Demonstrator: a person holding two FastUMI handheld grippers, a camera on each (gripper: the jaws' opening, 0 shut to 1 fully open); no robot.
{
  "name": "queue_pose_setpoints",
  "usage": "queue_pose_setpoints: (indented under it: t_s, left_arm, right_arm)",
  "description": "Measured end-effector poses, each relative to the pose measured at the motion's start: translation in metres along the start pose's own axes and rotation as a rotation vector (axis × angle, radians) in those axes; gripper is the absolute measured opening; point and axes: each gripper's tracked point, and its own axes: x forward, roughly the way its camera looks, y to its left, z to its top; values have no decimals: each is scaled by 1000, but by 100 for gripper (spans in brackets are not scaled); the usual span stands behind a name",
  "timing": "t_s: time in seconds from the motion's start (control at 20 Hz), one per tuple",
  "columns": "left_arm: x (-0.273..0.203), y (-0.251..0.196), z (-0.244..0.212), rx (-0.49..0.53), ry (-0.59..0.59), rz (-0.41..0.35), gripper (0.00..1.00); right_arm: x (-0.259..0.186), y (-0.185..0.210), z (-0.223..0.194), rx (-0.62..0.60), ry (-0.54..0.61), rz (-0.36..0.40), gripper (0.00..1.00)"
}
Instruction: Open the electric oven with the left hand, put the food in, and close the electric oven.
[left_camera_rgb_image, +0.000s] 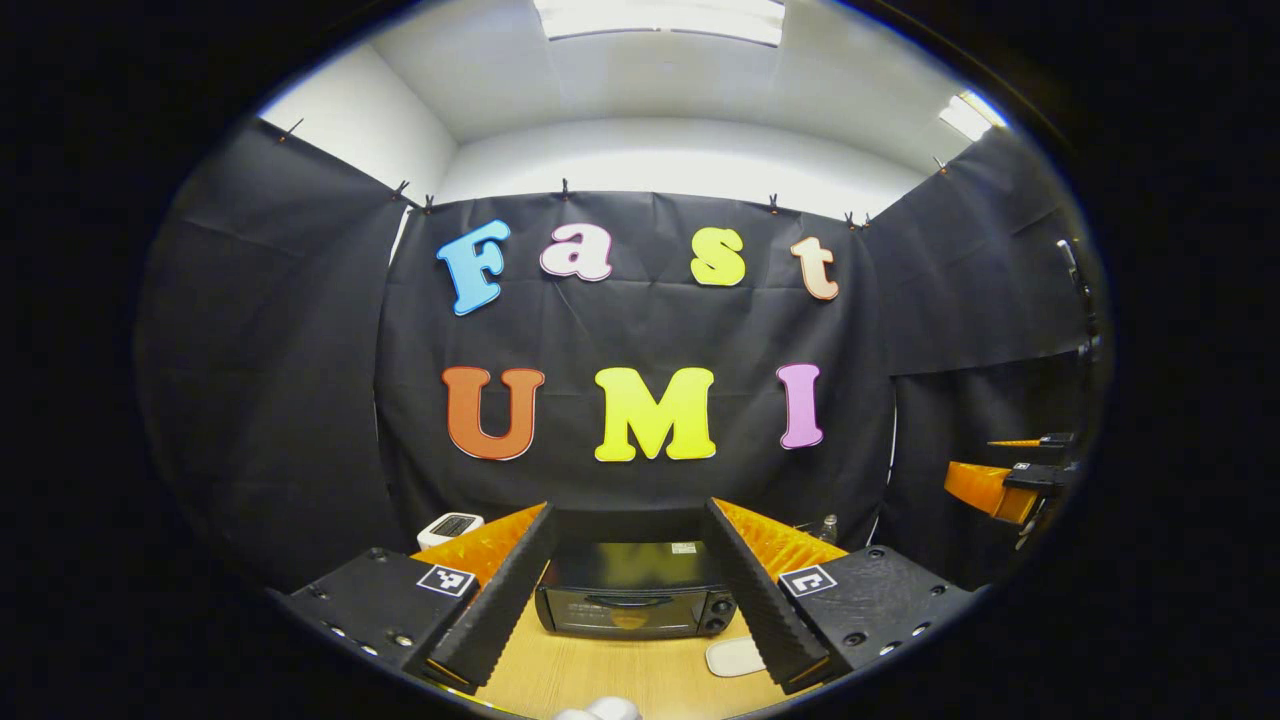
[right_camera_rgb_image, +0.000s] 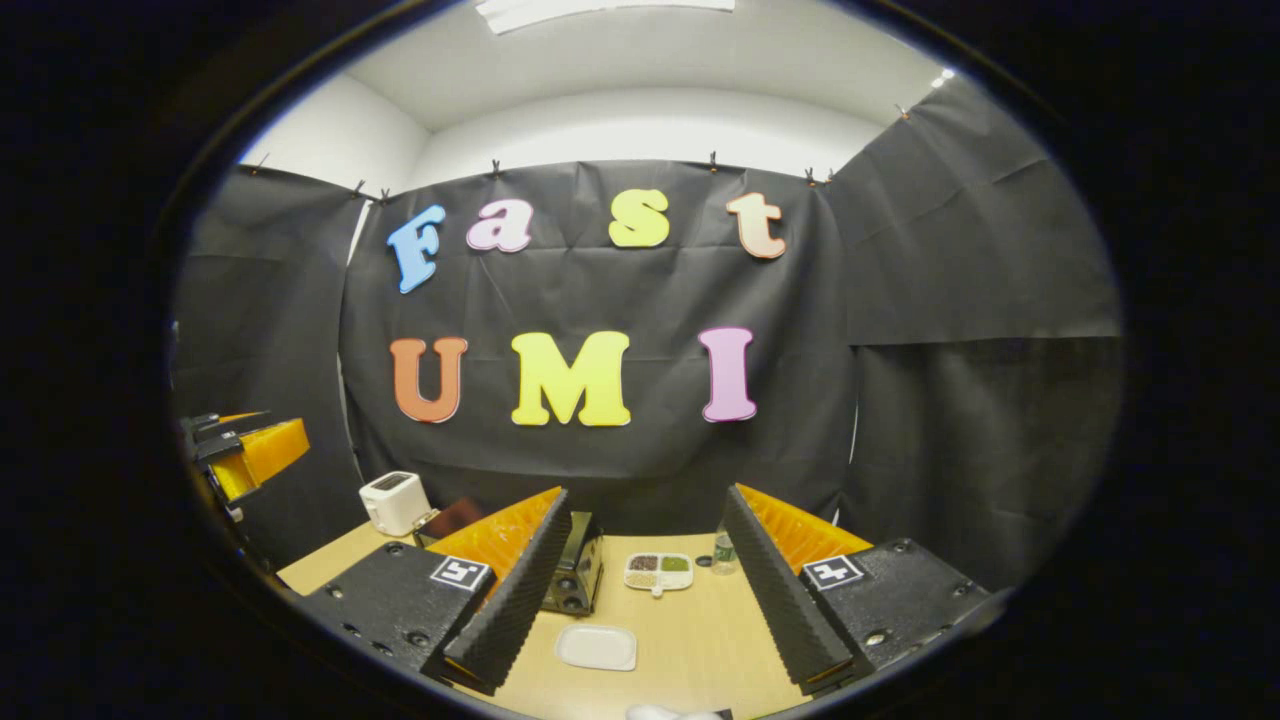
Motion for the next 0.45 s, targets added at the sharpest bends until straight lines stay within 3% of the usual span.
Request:
queue_pose_setpoints:
  t_s: [0.2, 0.45]
  left_arm:
    - [-6, -2, 3, 7, -7, 4, 95]
    - [-9, -2, 5, 5, -7, 14, 95]
  right_arm:
    - [-5, -4, -2, 2, 12, -8, 99]
    - [-7, -6, -2, -4, 14, -12, 95]
